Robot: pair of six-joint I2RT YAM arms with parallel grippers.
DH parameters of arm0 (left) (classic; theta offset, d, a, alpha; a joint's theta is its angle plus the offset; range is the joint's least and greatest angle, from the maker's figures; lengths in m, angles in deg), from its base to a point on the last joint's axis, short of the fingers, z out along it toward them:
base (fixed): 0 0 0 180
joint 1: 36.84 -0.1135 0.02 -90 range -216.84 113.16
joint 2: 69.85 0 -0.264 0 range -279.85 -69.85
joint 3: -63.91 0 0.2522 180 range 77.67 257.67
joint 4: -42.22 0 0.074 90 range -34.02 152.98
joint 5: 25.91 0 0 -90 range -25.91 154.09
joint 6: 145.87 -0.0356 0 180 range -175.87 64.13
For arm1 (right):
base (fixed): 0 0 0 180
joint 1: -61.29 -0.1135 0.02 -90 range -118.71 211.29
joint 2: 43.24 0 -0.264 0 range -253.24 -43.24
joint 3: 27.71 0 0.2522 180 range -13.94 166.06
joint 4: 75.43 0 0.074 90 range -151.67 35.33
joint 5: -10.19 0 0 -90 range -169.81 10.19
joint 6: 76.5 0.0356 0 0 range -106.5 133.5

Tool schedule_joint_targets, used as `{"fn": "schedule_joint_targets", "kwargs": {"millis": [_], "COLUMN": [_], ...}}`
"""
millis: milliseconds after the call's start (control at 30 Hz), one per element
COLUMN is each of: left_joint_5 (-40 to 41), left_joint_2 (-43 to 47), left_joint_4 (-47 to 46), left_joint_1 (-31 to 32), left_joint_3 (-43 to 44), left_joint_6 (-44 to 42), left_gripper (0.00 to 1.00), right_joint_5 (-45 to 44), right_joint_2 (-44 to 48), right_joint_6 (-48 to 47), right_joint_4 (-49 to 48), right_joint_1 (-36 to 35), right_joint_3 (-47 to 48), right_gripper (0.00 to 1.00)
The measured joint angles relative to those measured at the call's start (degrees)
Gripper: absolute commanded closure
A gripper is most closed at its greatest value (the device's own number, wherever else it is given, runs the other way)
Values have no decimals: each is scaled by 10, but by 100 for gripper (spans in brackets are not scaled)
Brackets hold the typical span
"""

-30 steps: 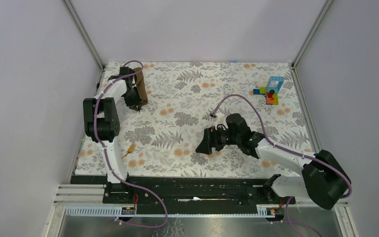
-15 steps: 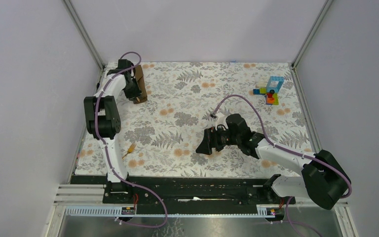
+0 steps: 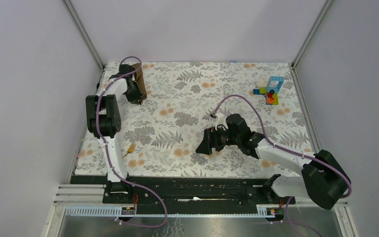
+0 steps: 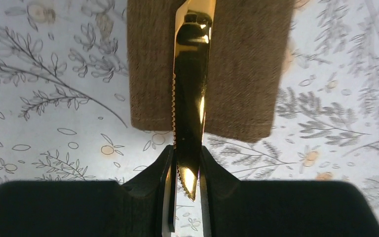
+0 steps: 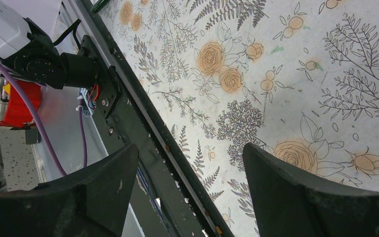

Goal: Fold the napkin into a case and place the utensils inside
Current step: Insert the knife at the center of the board.

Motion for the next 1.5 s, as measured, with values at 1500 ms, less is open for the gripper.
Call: {"fn": "schedule_joint_targets", "kwargs": {"millis": [1500], "left_joint_5": [37], "left_joint_2": [10], "left_joint_4": [-125], "left_joint_1": [-4], "left_joint_3": [-34], "left_joint_6": [3], "left_gripper": [91], "right_joint_5": [-1], "right_joint_2": [-3], "right_joint_6": [0], "right_joint_4": [0], "right_joint_1": [0], "right_joint_3": [0], "right_gripper": [15]}}
